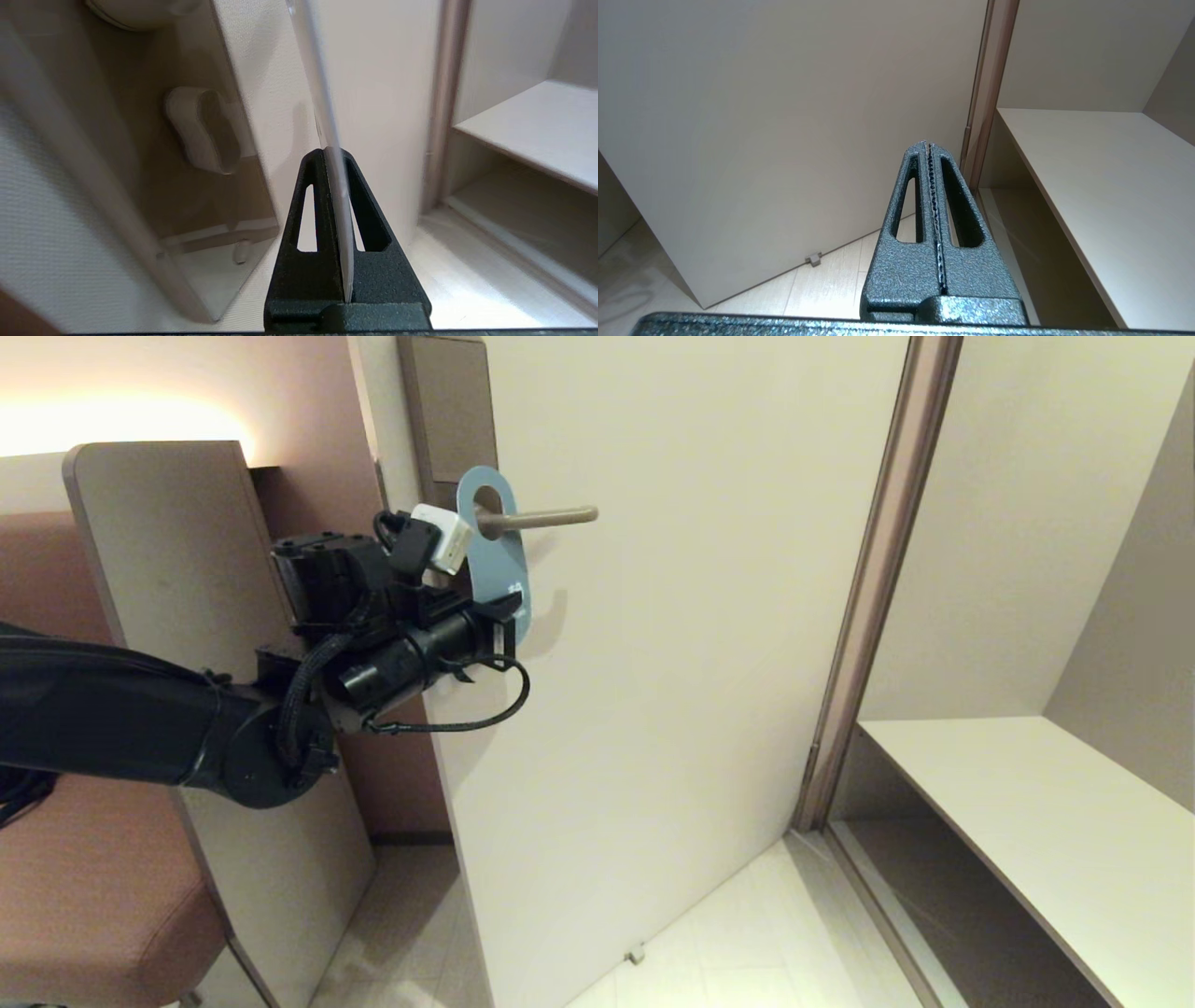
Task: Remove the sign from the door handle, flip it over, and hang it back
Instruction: Take down the sign
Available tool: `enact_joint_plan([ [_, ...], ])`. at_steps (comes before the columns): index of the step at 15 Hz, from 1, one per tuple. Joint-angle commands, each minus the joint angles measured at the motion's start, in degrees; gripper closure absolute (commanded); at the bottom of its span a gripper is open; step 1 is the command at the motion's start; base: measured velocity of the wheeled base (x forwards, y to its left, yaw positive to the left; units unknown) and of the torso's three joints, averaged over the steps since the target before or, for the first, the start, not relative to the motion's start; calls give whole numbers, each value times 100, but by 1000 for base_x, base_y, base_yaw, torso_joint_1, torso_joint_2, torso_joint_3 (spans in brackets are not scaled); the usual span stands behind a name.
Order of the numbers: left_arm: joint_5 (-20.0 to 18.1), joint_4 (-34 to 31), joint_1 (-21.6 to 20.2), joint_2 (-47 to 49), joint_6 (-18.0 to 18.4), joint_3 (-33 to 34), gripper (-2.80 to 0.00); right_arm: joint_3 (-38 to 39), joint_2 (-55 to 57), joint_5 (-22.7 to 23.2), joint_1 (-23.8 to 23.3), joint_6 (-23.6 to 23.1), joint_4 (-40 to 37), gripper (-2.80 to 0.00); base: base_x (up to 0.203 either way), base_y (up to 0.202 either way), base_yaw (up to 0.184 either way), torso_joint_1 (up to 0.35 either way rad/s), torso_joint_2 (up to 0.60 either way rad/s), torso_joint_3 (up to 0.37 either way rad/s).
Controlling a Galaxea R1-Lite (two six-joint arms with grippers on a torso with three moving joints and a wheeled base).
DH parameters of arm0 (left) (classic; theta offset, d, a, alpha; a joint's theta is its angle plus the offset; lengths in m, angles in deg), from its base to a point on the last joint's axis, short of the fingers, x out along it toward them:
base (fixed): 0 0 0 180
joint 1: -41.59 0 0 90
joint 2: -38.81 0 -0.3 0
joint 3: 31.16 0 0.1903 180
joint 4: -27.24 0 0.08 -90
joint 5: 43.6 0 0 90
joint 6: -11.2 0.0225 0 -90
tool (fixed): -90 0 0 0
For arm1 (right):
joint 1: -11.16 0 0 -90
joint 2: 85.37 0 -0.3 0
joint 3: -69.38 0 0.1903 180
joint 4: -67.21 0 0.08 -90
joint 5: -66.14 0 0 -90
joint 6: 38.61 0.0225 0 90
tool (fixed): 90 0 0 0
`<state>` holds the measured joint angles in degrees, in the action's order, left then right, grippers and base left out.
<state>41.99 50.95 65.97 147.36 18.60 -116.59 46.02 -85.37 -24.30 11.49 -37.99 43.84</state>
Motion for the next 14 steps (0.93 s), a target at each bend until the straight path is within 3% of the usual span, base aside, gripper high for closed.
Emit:
enact_joint_plan([
  [1,220,13,4,-19,156,1,0,0,0,0,2,-1,0,0,0,0,0,0,0,0],
  [9,450,-154,47,99,195,-70,0,0,0,0,2,-1,0,0,0,0,0,0,0,0],
  [14,602,-301,222,426,297,-571,0,0,0,0,2,-1,0,0,0,0,0,0,0,0],
])
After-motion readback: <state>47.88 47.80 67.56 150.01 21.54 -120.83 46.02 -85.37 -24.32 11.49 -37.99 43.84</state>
